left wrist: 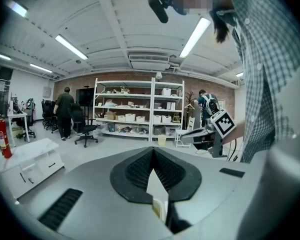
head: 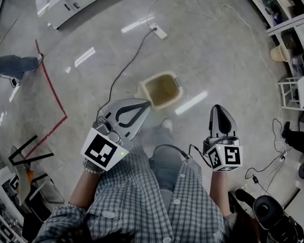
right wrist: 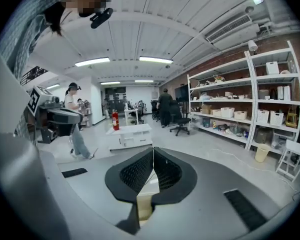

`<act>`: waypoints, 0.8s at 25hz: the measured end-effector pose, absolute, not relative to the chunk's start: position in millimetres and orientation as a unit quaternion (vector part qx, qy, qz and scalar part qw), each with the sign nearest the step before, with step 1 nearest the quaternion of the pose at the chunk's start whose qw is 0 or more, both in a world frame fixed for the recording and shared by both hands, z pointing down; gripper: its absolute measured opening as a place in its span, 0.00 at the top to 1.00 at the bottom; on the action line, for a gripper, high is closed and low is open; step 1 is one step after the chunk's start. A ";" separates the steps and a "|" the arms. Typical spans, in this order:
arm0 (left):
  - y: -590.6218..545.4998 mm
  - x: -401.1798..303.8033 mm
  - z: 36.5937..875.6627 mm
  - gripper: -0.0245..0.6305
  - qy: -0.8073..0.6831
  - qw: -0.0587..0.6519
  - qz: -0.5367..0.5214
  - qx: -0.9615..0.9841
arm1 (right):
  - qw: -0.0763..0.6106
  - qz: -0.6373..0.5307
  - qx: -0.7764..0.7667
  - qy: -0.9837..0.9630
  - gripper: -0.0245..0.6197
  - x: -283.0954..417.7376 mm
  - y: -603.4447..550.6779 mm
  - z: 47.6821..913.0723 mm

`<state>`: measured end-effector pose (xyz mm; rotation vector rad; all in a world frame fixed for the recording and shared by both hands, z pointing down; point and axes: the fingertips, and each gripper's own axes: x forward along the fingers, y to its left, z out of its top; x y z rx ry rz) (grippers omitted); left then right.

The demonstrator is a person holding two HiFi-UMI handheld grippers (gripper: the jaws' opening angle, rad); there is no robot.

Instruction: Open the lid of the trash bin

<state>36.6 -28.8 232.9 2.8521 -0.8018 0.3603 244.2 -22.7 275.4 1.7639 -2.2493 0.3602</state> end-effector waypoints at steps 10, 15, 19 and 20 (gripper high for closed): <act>-35.2 32.5 208.8 0.96 -0.261 0.064 0.103 0.958 | 0.121 0.091 0.618 -0.771 0.93 230.7 -14.8 243.5; -35.1 42.5 202.5 0.96 -0.250 0.045 0.105 0.961 | 0.111 0.078 0.618 -0.774 0.93 229.8 -18.1 232.1; -36.8 43.3 199.4 0.96 -0.253 0.047 0.102 0.961 | 0.109 0.077 0.619 -0.774 0.93 230.0 -18.2 230.0; -37.7 42.5 199.1 0.96 -0.254 0.048 0.101 0.961 | 0.108 0.078 0.619 -0.774 0.93 229.7 -18.7 230.2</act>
